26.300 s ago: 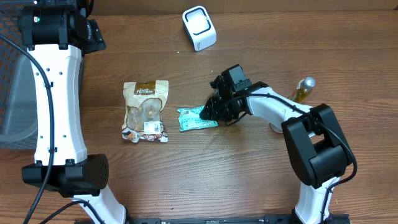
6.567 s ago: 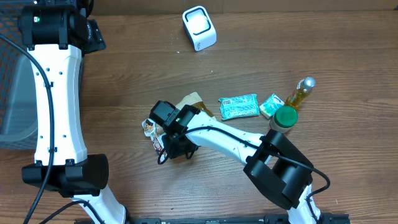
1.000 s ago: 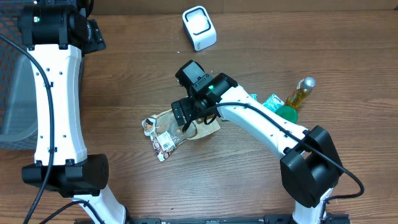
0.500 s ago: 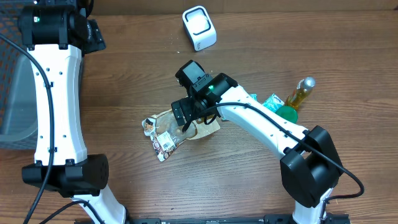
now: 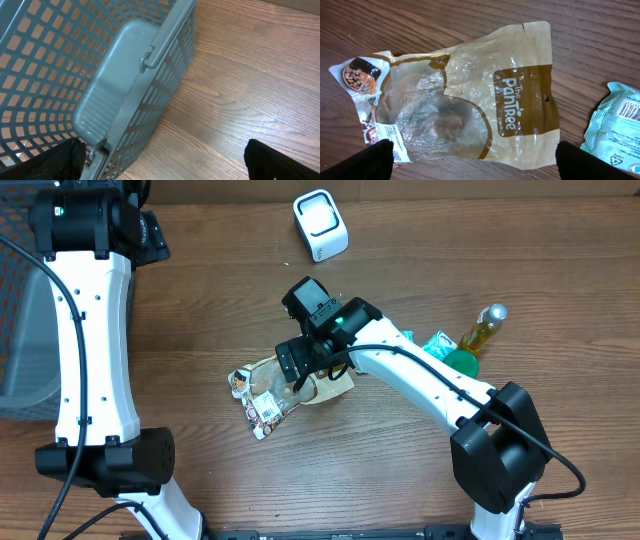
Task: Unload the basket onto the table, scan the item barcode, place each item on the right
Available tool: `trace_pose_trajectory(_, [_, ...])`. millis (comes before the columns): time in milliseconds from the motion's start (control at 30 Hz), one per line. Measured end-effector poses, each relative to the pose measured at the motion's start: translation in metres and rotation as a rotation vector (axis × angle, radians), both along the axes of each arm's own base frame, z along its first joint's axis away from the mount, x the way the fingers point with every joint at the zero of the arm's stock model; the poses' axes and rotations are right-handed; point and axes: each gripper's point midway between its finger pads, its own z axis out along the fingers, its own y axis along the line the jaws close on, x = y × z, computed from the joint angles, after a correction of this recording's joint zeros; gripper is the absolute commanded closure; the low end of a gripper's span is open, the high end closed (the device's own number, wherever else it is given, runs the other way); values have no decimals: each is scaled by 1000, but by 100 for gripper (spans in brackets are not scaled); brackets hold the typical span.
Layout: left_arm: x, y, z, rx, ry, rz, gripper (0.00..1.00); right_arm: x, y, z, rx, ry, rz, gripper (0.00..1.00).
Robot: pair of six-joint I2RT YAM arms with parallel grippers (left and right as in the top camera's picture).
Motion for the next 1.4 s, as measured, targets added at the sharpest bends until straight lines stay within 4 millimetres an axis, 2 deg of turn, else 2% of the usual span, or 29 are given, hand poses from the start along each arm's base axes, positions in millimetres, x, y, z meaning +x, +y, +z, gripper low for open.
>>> trace_pose_trajectory(200, [6,-5,0,-29,-26,-16,0,1,1,1,4,-5,0,0])
trace_pose_trajectory(400, [11,-30,-9,-170,-24,-90,0,1,1,1,4,-5,-1,0])
trace_pose_trajectory(667, [-21,-91,-32,-504,130,-216,1,2,1,1,6,-6,-1,0])
trace_pose_trajectory(767, [-32,-107,-35,-584,176,-240,0,5,4,2,20,-20,-2,0])
trace_pose_trajectory(900, [-36,-123,-38,-625,203,-276,0,4,4,2,22,-13,-4,0])
trace_pose_trajectory(1067, [-46,-137,-65,-618,309,-281,1,0,-1,1,60,57,-23,0])
trace_pose_trajectory(1200, [-57,-140,-93,-592,406,-255,0,10,-19,2,101,115,-81,0])
trace_pose_trajectory(1300, [-57,-140,-108,-586,431,-242,0,20,-34,2,120,133,-128,0])
trace_pose_trajectory(1333, [-57,-140,-111,-584,434,-238,19,23,-38,2,124,134,-142,0])
trace_pose_trajectory(1367, [-56,-139,-114,-582,433,-230,54,26,-42,3,128,136,-154,1])
trace_pose_trajectory(1400, [-53,-138,-116,-575,425,-232,76,29,-45,3,130,137,-164,1])
